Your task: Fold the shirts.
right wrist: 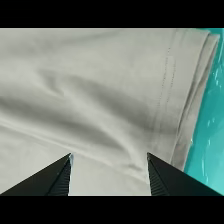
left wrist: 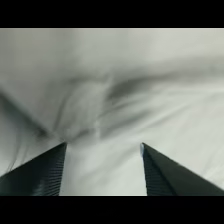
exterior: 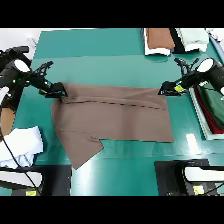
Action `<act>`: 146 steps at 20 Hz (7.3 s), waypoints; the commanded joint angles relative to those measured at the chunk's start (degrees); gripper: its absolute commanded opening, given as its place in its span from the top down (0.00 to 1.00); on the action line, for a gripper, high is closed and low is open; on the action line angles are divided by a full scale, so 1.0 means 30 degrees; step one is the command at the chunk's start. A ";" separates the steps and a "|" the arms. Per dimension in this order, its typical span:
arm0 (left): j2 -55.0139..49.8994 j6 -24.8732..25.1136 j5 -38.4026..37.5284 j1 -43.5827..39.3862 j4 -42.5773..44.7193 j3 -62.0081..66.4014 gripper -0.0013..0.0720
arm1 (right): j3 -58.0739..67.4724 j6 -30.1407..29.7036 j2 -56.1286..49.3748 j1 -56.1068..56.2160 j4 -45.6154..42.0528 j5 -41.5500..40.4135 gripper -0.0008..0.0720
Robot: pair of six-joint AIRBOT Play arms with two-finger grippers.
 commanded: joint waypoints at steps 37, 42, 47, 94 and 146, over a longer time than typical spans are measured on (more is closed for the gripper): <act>1.1883 -0.2747 0.2361 -0.2820 -0.2317 -1.4571 0.95 | -1.4855 -0.1501 0.9012 -0.9282 0.0160 0.3082 0.28; 1.1883 -0.2739 0.2543 -0.2820 -0.2273 -1.4571 0.95 | -1.5059 -0.1953 0.7111 -0.6608 0.2747 0.1902 0.38; 1.2728 -0.2499 0.0750 -0.2820 0.0248 -1.4528 0.96 | -1.2276 -0.1821 0.6543 -0.2098 0.0998 0.2739 0.97; 0.5289 -0.2295 0.5982 -0.5260 -0.1370 -0.4058 0.95 | -0.4131 -0.5479 -0.3424 -0.6798 0.7723 0.2069 0.15; 0.8174 -0.3242 0.5457 -0.3978 0.4787 0.3024 0.95 | 0.1763 -0.0379 -0.2361 0.7482 0.4342 -0.2215 0.07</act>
